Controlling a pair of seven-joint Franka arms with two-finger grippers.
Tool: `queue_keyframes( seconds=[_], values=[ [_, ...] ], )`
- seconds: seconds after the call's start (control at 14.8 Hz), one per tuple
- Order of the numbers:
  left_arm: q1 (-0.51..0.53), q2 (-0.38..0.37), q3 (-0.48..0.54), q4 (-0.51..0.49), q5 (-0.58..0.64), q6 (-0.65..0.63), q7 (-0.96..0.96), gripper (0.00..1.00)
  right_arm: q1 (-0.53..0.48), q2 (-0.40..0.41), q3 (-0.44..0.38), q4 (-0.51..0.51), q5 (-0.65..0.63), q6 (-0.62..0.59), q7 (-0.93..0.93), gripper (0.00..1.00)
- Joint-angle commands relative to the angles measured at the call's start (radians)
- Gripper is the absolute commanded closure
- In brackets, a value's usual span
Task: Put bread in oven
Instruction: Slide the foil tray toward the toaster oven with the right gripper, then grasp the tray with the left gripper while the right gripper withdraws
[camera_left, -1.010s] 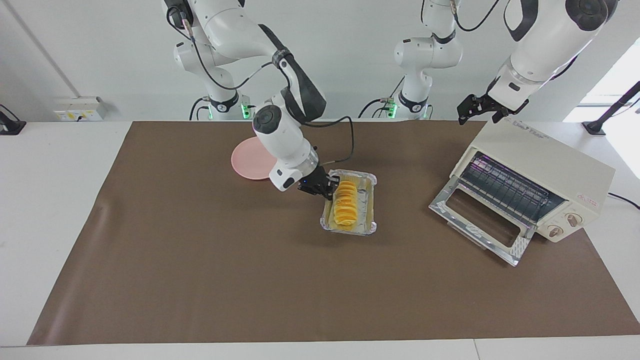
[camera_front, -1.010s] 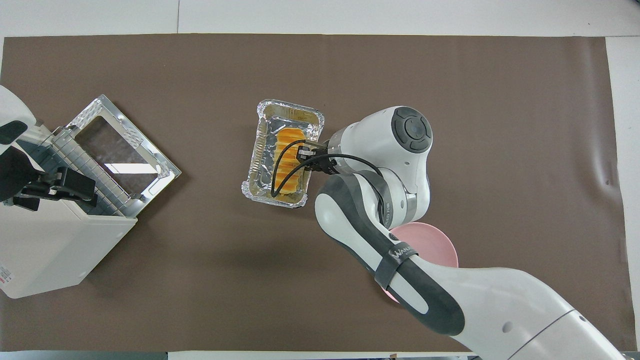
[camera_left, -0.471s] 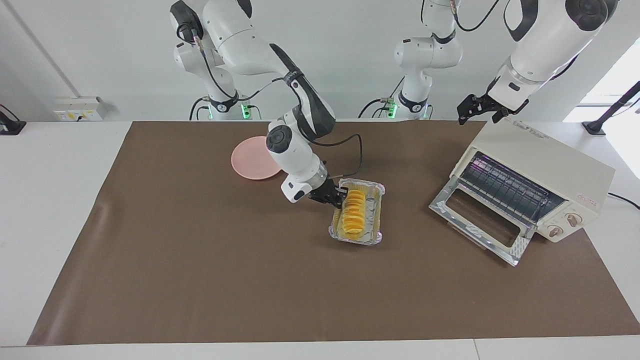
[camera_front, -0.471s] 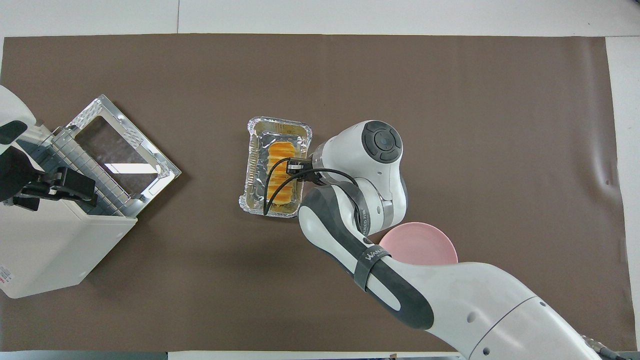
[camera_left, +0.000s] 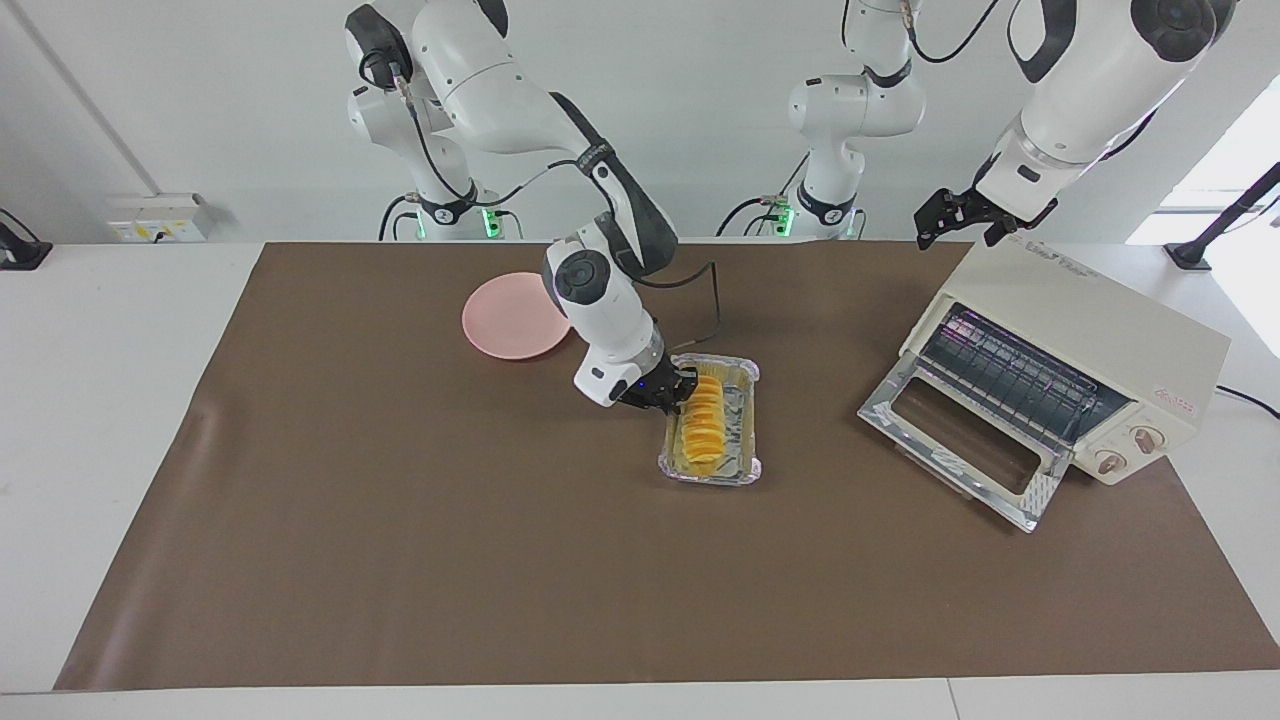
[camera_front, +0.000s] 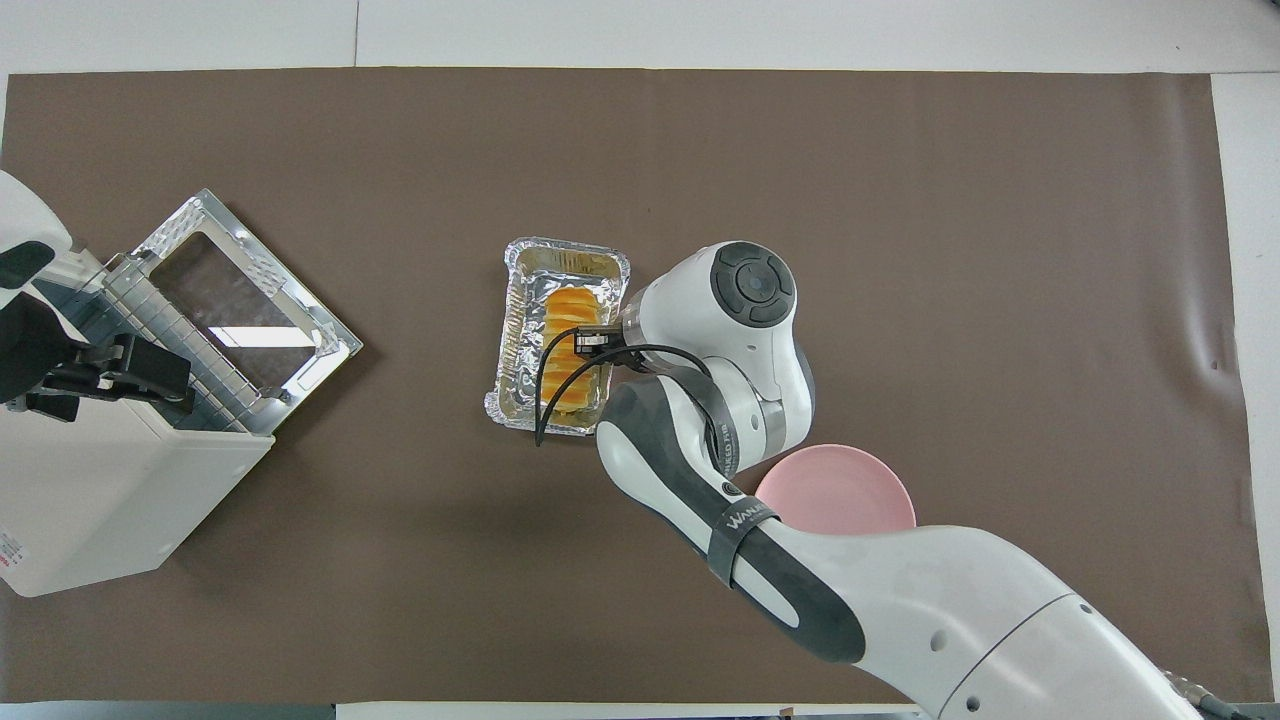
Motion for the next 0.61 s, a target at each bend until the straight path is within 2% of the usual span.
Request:
queue_keyframes(
  seconds=[0.0,0.13,0.2,0.34,0.54],
  values=[
    [0.010,-0.021,-0.006,-0.019,0.017,0.017,0.005,0.00,-0.015,-0.007,0.000,0.096,-0.017,-0.148,-0.006,0.00],
    [0.010,-0.021,-0.006,-0.019,0.017,0.017,0.005,0.00,-0.026,-0.016,-0.009,0.185,-0.017,-0.289,0.016,0.00],
    [0.010,-0.021,-0.006,-0.019,0.017,0.017,0.005,0.00,-0.030,-0.042,-0.020,0.190,-0.020,-0.313,0.025,0.00],
    [0.010,-0.021,-0.006,-0.019,0.017,0.017,0.005,0.00,-0.068,-0.131,-0.029,0.167,-0.035,-0.375,0.019,0.00],
    [-0.007,-0.027,-0.015,-0.013,0.015,0.027,0.008,0.00,-0.159,-0.263,-0.029,0.123,-0.155,-0.487,-0.042,0.00]
  ],
)
